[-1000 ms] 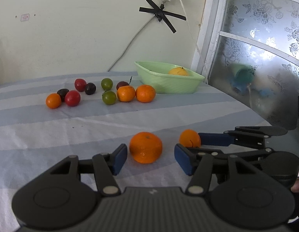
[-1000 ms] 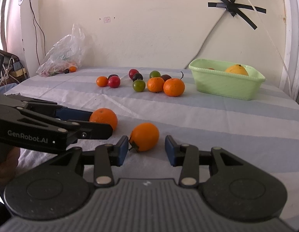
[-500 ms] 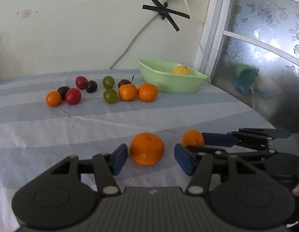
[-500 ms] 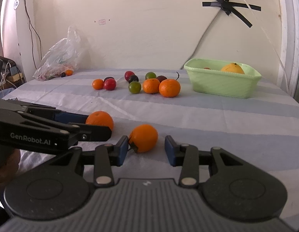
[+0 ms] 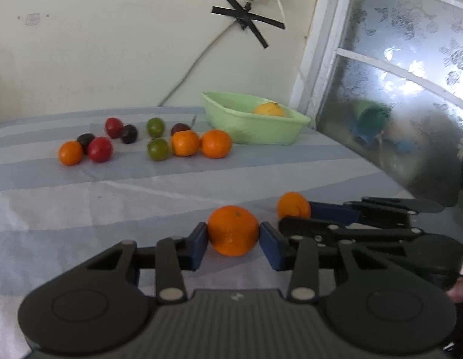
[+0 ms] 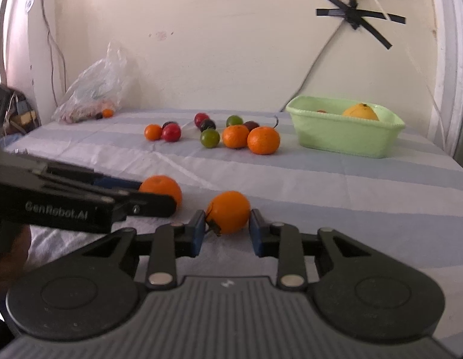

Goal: Organize fruits
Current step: 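Carry both orange fruits over the green basin and open both tools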

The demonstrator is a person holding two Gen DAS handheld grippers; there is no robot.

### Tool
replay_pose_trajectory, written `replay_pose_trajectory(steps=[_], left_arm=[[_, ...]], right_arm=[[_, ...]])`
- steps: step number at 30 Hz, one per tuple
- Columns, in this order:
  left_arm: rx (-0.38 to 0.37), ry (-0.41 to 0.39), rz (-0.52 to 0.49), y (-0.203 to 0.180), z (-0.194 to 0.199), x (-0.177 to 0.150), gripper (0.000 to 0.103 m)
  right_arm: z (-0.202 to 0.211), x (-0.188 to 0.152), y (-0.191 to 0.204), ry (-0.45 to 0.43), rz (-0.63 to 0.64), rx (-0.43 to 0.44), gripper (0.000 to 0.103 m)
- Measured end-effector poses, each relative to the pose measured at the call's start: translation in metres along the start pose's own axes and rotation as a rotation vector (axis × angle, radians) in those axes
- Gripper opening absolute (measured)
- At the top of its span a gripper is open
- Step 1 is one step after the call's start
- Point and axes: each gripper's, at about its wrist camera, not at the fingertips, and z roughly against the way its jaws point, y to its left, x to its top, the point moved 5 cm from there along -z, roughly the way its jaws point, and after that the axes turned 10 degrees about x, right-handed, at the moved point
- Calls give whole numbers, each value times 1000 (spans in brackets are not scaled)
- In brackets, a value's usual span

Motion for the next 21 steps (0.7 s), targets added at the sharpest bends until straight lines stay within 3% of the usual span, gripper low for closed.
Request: replay_pose_trajectory(steps=[4,10,15,21], left_arm=[[-60,-24,-3,-7,-6,32,38],[-92,-84,-13,-6,-48,110,38],[-64,-14,15,-10,-119,153,38],[-31,61,-4,-14,-173,160,38]], right_arm=[[3,12,-19,-22,-59,17,34],[7,65,-62,-142,55,-103,34],[-21,97,-109,-161,31,-144,34],[-58,96,-130,-109,54,-150,34]])
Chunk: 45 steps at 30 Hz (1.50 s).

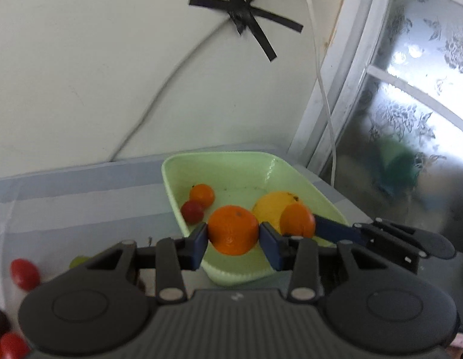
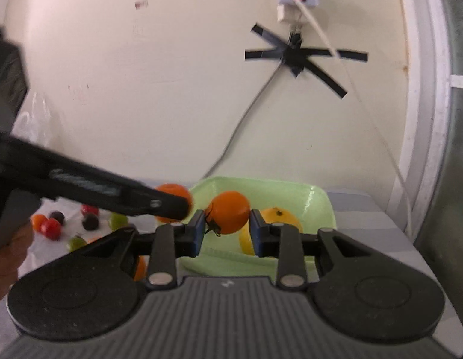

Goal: Organize fruits
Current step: 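Carry both orange fruits over the green basin and open both tools, then grasp an orange tomato with the left tool while the right tool grasps a red tomato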

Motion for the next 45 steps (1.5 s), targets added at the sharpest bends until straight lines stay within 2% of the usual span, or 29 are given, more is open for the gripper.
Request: replay_pose_trajectory(steps=[3,6,8,10,12,14,16,18,21,23,24,27,30,37,40,45], left_arm=[[21,2,-23,-4,-7,-1,40],[12,-13,-21,-5,-2,-2,47],[12,-24,-7,-1,6,0,48],[0,-40,33,10,22,6,48],[-22,-89,87,28,50,10,48],[-11,-145,127,50,82,10,48],[20,-195,165,76,115,3,48],[83,-218,183,101,141,-10,48],[179,-222,197,133,168,-37,48],[212,-209,213,151,177,-57,48],[222,-196,220,159,180,-66,48],[238,-146,238,175,174,-88,48],[206,-103,244,181,166,-97,47],[179,-38,193,178,135,-100,48],[172,-14,217,182,126,-103,48],[154,-19,247,188,124,-104,48]], right_arm=[[-7,-6,-6,10,-4,-10,36],[-4,-7,-10,-15,-17,-25,49],[-1,-7,-11,-26,-28,-30,49],[0,-3,-11,-34,-30,-37,49],[7,0,-7,-48,-35,-41,49],[18,3,0,-71,-43,-28,48],[29,3,10,-88,-47,-5,48],[35,4,21,-89,-50,32,47],[38,1,44,-59,-46,113,40],[35,-1,61,-35,-20,150,36],[31,-1,70,-20,-3,170,33],[18,-2,98,21,51,219,31],[0,-3,124,63,109,255,31],[-38,-6,168,122,202,315,32],[-58,-3,176,149,217,332,32],[-86,-5,185,216,213,376,33]])
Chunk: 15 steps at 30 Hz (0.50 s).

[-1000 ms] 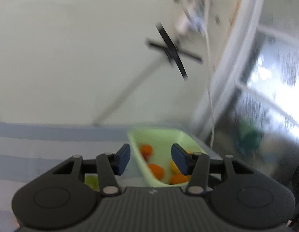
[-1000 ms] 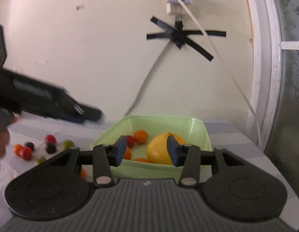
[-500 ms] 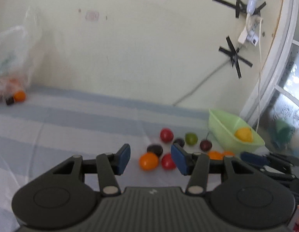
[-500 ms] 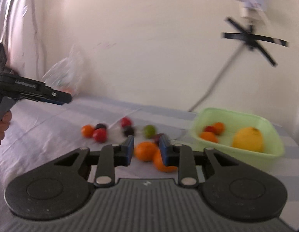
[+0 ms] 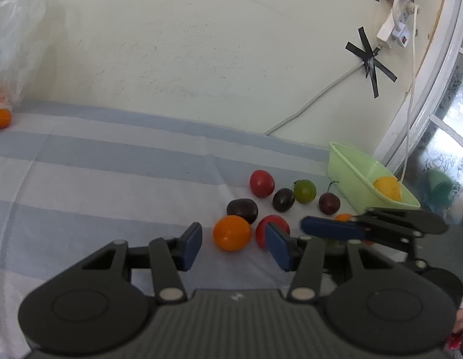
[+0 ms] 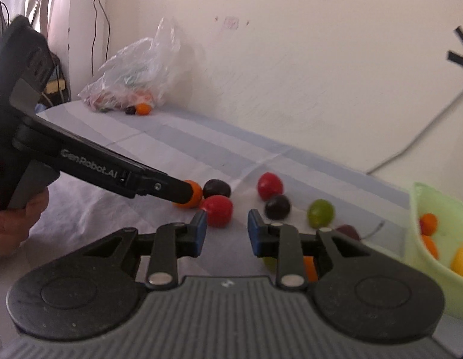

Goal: Organize fruits
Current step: 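Grasp an orange tomato with the left tool while the right tool grasps a red tomato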

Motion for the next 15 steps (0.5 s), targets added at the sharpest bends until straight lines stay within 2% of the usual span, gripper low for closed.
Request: replay_pose_trajectory(steps=[5,8,9,10,15], left_arm=[[-13,-12,-25,-3,-3,-1,48],[-16,0,-16,-2,-8,-2,37],[-14,1,-8,0,-8,-1,30],[-19,4,3,1,-8,-1,30],[-60,14,31,-5,10,-11,29]], right_arm=[[-16,4,1,33,-2,31,44],[-25,3,3,60,-1,32,42],[-23,3,5,57,0,36,38],[-21,2,6,52,8,25,32],[3,-7,16,16,29,2,32]])
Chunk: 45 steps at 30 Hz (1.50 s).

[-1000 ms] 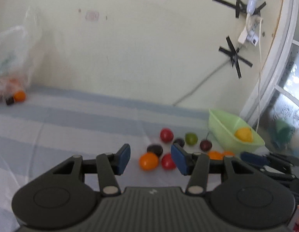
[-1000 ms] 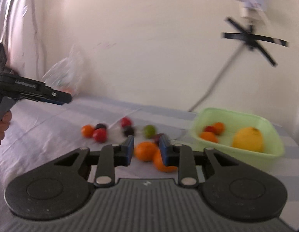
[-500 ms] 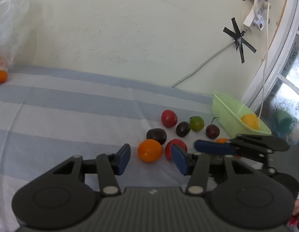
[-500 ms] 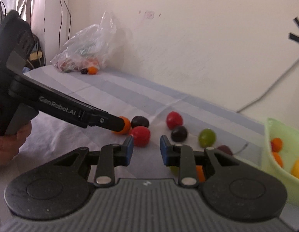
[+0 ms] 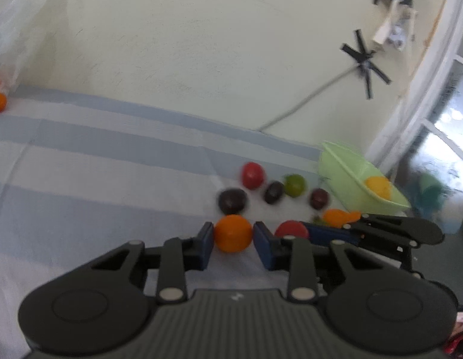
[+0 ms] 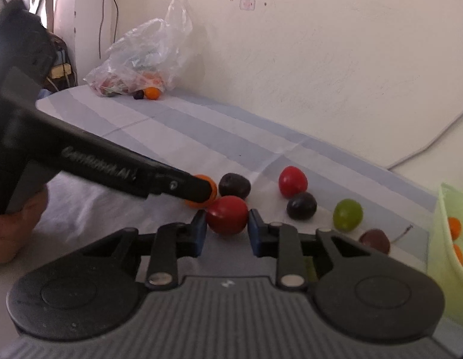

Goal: Organize fruits
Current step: 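Grasp an orange tomato with the left tool while the right tool grasps a red tomato, then carry both tomatoes into the green basin and open both tools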

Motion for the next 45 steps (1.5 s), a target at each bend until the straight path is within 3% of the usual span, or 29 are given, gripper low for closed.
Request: replay_pose_trajectory(steps=[7,14,20,24,27,32,35,36,37,41,45], left_arm=[[-107,-12,-63,-47,41,-41,29],[-153,42,-195,-96,49,-82,29],[-100,11,-259,-112,49,-90,32],[-75,21,-264,-114,48,-92,40],[-59,13,-289,-119,49,-93,53],[-28,6,-337,-130,45,-98,53],[13,-15,-378,-135,45,-102,40],[32,-20,-392,-136,45,-101,32],[34,-16,-397,-136,44,-99,31],[-34,-7,-377,-147,38,-70,31],[-125,-75,-379,-176,24,-16,31]], right_arm=[[65,-42,14,-46,-63,-50,32],[131,-90,12,-83,-234,-166,32],[150,-116,5,-94,-303,-213,32],[146,-116,5,-102,-296,-216,33],[146,-118,4,-102,-296,-206,33],[149,-120,2,-114,-317,-191,34],[149,-120,2,-113,-309,-193,34],[149,-120,3,-113,-305,-193,34],[149,-120,2,-117,-306,-191,33],[156,-116,-9,-169,-326,-171,32],[172,-92,-48,-242,-301,-241,32]])
